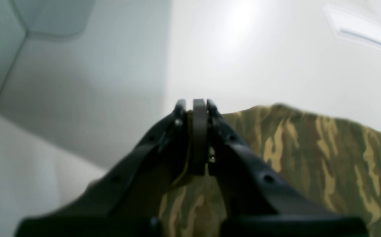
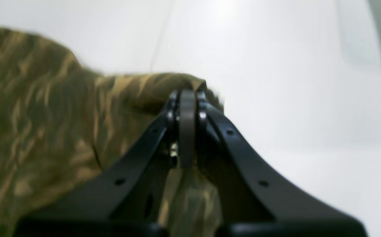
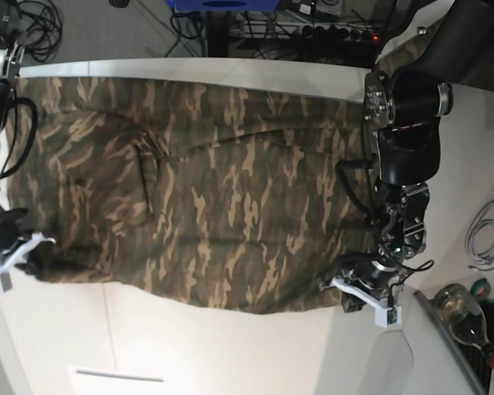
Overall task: Layout the t-shirt on the table in an organized manner, then fold the t-shirt properly
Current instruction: 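Fold the shirt in half with both grippers, bringing the hem toward the collar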
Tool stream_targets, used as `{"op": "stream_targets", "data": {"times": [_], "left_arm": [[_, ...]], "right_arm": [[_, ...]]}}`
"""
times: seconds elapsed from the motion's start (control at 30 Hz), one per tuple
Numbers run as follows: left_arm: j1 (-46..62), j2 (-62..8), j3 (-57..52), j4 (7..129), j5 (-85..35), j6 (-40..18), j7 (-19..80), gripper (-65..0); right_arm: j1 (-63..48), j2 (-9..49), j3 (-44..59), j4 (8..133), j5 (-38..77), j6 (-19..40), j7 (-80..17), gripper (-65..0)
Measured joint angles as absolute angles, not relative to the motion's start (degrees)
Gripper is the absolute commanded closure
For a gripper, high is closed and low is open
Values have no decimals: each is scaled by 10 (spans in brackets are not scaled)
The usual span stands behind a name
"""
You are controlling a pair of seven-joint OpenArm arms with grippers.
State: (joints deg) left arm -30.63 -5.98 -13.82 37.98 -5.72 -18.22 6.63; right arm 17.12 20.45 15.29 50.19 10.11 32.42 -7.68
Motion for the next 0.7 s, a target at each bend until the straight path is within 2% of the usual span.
{"op": "stream_targets", "data": {"times": [0.37,0.53,0.7], "left_arm": [[-246,-80,-138,388,-61,-185,61,0],[-180,-95,-139,485,-69,-183,62,0],[-157,-107,-138,538,-125,-190,129,0]], "right_arm": [[173,236,153,441,101,325,-58,0],[148,250,153,453,102,325,-76,0],[113,246,153,504,100,325,-85,0]]}}
